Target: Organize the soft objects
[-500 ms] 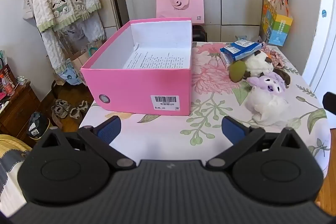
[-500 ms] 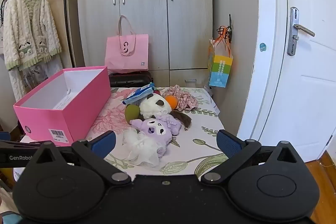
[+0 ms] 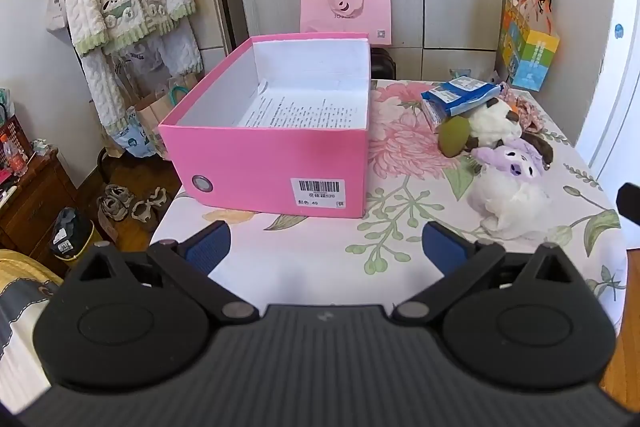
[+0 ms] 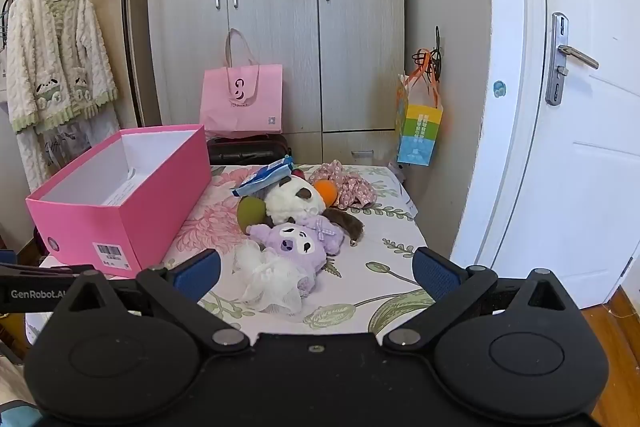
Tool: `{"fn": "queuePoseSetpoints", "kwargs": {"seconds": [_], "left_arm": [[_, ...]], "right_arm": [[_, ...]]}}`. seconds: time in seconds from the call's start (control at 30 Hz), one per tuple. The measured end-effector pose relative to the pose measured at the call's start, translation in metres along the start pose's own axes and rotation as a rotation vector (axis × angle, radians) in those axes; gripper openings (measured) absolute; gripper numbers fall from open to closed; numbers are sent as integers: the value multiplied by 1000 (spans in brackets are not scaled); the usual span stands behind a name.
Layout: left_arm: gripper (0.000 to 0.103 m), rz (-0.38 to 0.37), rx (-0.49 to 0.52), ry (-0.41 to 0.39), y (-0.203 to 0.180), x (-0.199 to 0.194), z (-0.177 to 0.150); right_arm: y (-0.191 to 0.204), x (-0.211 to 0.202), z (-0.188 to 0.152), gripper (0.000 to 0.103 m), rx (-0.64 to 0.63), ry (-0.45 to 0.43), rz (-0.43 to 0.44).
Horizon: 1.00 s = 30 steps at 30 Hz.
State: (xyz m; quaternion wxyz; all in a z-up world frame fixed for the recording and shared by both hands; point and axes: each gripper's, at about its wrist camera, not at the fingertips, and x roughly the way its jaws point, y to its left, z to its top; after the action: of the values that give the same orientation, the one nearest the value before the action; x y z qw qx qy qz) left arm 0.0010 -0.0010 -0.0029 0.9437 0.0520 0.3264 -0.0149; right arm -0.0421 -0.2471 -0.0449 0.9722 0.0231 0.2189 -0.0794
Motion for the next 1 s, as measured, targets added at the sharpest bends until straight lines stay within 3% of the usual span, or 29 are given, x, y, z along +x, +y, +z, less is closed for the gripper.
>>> {"fn": "queuePoseSetpoints", "kwargs": {"seconds": [1.0], "left_arm": [[103, -17, -22, 6, 9, -1, -1]], "right_arm": [[-1, 0, -4, 103, -2, 4, -2]]}}
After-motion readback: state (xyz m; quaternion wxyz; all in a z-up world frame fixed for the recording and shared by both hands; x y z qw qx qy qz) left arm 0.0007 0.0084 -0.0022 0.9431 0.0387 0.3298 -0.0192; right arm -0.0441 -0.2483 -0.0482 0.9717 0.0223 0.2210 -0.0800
